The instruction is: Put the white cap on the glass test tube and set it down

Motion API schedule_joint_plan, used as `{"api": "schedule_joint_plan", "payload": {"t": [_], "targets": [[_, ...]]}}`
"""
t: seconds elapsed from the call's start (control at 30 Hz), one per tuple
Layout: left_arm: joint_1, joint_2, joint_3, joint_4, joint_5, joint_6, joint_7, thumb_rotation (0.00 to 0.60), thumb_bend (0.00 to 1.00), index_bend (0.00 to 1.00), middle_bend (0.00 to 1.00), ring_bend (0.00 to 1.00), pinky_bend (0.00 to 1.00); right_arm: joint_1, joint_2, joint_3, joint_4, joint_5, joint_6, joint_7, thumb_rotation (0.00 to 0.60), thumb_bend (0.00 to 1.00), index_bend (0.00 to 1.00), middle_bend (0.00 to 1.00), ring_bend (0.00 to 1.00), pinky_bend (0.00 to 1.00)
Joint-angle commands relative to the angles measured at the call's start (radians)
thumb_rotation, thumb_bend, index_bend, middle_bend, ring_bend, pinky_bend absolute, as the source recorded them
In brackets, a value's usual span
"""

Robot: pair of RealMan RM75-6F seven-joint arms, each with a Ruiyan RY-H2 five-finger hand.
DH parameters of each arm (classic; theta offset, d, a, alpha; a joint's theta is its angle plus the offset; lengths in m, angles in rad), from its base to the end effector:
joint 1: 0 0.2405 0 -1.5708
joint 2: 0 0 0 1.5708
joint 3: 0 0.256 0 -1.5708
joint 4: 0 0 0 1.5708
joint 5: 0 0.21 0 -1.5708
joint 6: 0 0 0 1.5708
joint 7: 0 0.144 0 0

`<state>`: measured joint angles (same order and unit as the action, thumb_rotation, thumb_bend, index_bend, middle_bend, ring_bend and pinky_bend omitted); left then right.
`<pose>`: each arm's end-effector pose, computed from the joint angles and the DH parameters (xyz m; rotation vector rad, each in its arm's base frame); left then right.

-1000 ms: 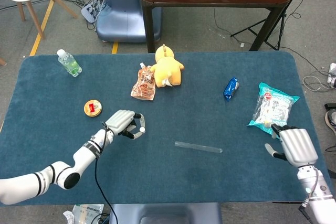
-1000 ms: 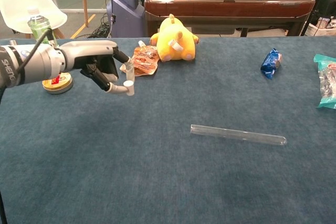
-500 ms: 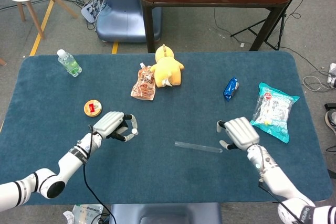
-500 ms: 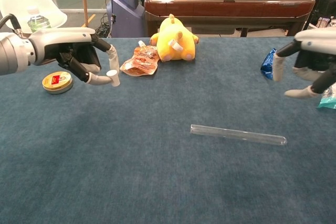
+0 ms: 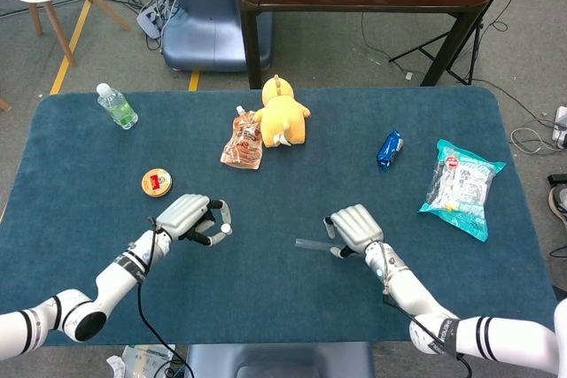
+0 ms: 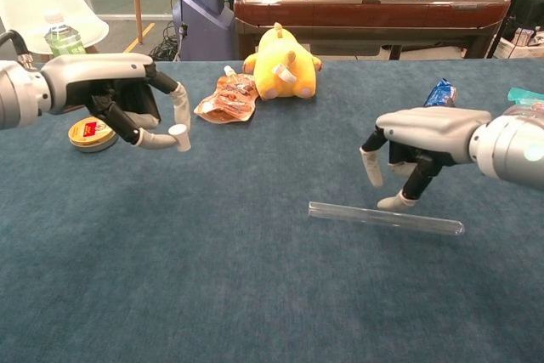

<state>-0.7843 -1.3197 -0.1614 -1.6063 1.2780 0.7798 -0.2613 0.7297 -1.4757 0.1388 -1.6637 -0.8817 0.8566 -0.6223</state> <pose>-0.1365 0.3424 0.0242 -1.9349 -1.3919 -1.1123 -0.1570 -0.3094 -0.0248 2.0102 -1.0147 0.6533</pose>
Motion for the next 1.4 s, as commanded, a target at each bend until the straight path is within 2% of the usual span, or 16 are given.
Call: {"api": "schedule_joint_plan", "payload": {"t": [0.03,0.43,0.77,1.23,1.4], "targets": [[-0.004,-0.004,0.003,0.0,0.002,-0.005,0.004,0.6,0.32,0.53,1.0,1.0,1.0,0.021,-0.032,-0.013,0.023,0.032,0.012,-0.02,0.6,0.18,0.55,0.95,1.0,1.0],[-0.017,-0.021,0.008,0.006,0.004,-0.021,0.011,0.6,0.32,0.53,1.0,1.0,1.0,0.078,-0.095,-0.035,0.086,0.116,0.018,-0.05,0.6,0.16,0.55,0.95,1.0,1.0],[-0.021,-0.03,0.01,0.019,0.003,-0.026,0.006,0.6,0.32,0.53,1.0,1.0,1.0,0.119,-0.113,-0.049,0.111,0.182,0.0,-0.059,0.6,0.17,0.55,0.95,1.0,1.0],[-0.018,-0.034,0.014,0.026,0.01,-0.02,-0.001,0.6,0.32,0.53,1.0,1.0,1.0,0.162,-0.099,-0.082,0.1,0.247,-0.017,-0.061,0.6,0.36,0.55,0.95,1.0,1.0],[-0.015,-0.027,0.008,0.025,0.005,-0.016,-0.01,0.6,0.32,0.53,1.0,1.0,1.0,0.161,-0.081,-0.075,0.077,0.241,-0.01,-0.026,0.6,0.49,0.55,0.95,1.0,1.0]]}}
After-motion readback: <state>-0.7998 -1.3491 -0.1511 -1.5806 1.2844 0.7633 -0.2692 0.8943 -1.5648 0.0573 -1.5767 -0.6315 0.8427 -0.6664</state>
